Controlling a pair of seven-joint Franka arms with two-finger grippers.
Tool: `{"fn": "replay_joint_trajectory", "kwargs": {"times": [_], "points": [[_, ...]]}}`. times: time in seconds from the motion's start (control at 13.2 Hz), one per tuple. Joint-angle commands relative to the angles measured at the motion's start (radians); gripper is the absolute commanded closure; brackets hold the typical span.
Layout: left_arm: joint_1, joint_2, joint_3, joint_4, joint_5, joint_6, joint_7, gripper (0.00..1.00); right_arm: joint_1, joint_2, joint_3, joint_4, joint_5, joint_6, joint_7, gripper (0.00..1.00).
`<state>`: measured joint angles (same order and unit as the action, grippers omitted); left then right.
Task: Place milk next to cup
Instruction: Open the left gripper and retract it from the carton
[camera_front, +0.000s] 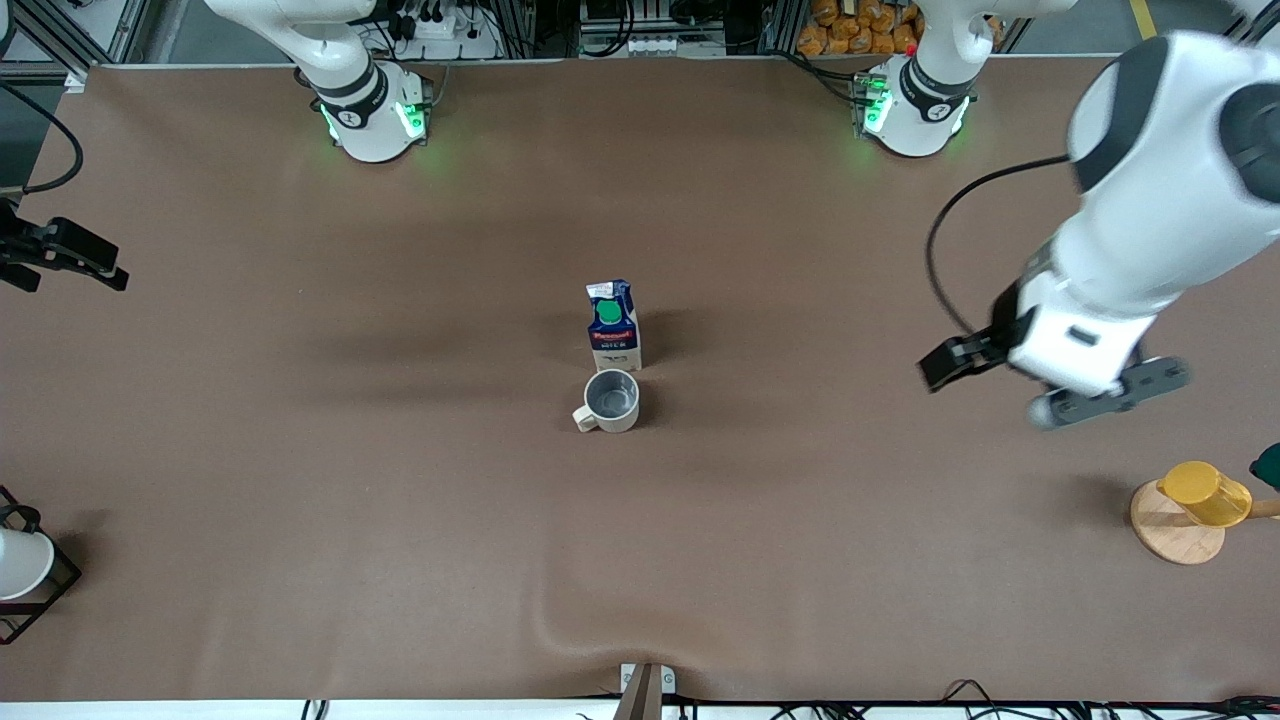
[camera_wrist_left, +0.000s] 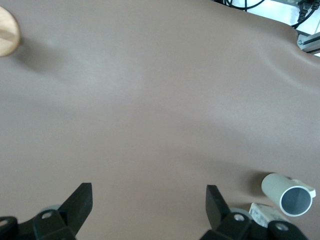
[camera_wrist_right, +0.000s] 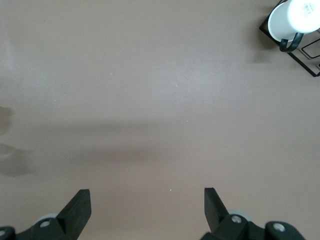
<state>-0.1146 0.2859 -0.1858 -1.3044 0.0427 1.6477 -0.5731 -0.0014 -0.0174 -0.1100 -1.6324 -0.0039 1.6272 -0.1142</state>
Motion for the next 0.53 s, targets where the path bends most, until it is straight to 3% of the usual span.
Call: {"fn": "replay_joint_trajectory", "kwargs": {"times": [0.0, 0.15, 0.3, 0.46], "points": [[0.013, -0.112, -0.009, -0.104, -0.011, -0.031, 0.106, 0.00, -0.006, 0.011, 0.004, 0.023, -0.016, -0.015, -0.007, 0.00], [0.036, -0.187, 0.028, -0.160, -0.011, -0.057, 0.290, 0.00, -0.008, 0.011, 0.004, 0.020, -0.016, -0.015, -0.007, 0.00], [-0.034, -0.272, 0.161, -0.225, -0.011, -0.068, 0.428, 0.00, -0.008, 0.011, 0.004, 0.020, -0.016, -0.015, -0.007, 0.00], [-0.031, -0.321, 0.192, -0.225, -0.009, -0.165, 0.543, 0.00, -0.009, 0.011, 0.003, 0.022, -0.016, -0.020, -0.007, 0.00]]}}
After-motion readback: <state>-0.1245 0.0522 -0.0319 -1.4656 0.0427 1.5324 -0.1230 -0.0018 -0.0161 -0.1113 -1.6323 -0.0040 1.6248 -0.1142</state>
